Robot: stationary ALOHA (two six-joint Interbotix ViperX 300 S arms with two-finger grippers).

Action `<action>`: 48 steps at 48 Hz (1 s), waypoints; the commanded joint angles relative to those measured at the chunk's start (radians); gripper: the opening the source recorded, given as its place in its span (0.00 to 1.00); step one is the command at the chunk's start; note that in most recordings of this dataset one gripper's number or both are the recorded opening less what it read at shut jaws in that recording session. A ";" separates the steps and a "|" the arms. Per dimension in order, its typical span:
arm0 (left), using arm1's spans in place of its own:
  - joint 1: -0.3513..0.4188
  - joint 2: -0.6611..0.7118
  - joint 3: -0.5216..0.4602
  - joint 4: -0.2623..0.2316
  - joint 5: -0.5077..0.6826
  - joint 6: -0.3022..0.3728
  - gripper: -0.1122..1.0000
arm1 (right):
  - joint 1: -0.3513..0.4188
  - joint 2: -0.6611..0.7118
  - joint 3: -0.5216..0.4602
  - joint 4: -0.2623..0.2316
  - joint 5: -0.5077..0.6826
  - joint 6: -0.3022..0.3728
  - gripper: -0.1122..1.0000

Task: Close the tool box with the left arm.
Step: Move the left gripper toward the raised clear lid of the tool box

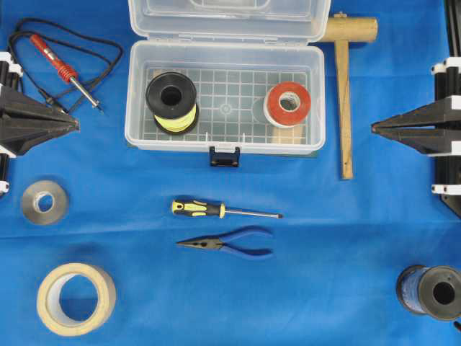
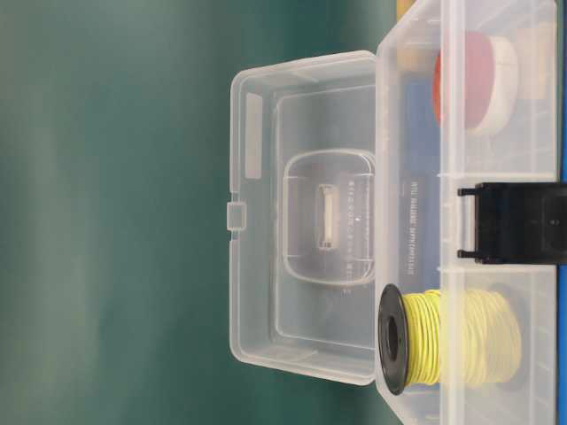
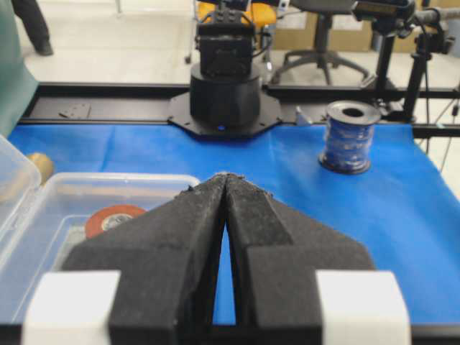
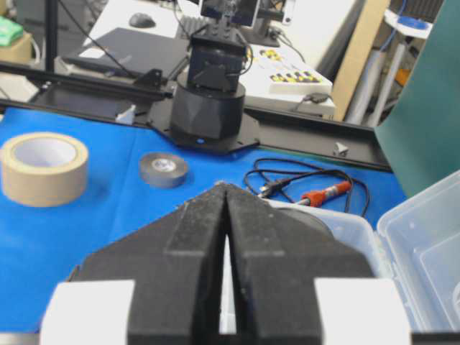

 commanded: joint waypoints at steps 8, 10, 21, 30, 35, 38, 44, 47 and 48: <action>0.049 0.018 -0.055 -0.032 0.014 0.017 0.10 | 0.000 0.003 -0.066 0.002 0.052 0.002 0.10; 0.071 0.025 -0.072 -0.032 0.037 0.018 0.10 | 0.000 0.003 -0.074 0.002 0.072 0.002 0.10; 0.189 0.078 -0.193 -0.032 0.167 0.034 0.10 | 0.000 -0.002 -0.083 0.002 0.130 0.002 0.10; 0.313 0.163 -0.319 -0.031 0.275 0.110 0.10 | -0.002 0.002 -0.081 0.002 0.137 0.003 0.10; 0.383 0.224 -0.385 -0.031 0.321 0.152 0.12 | -0.002 0.003 -0.078 0.002 0.147 0.003 0.10; 0.430 0.268 -0.422 -0.031 0.339 0.160 0.19 | -0.002 0.006 -0.078 0.002 0.155 0.003 0.10; 0.517 0.374 -0.499 -0.031 0.377 0.183 0.50 | 0.000 0.014 -0.077 0.002 0.172 0.003 0.10; 0.554 0.431 -0.532 -0.031 0.394 0.192 0.66 | -0.002 0.020 -0.075 0.002 0.176 0.005 0.10; 0.563 0.449 -0.545 -0.031 0.402 0.199 0.71 | -0.002 0.021 -0.075 0.002 0.176 0.005 0.10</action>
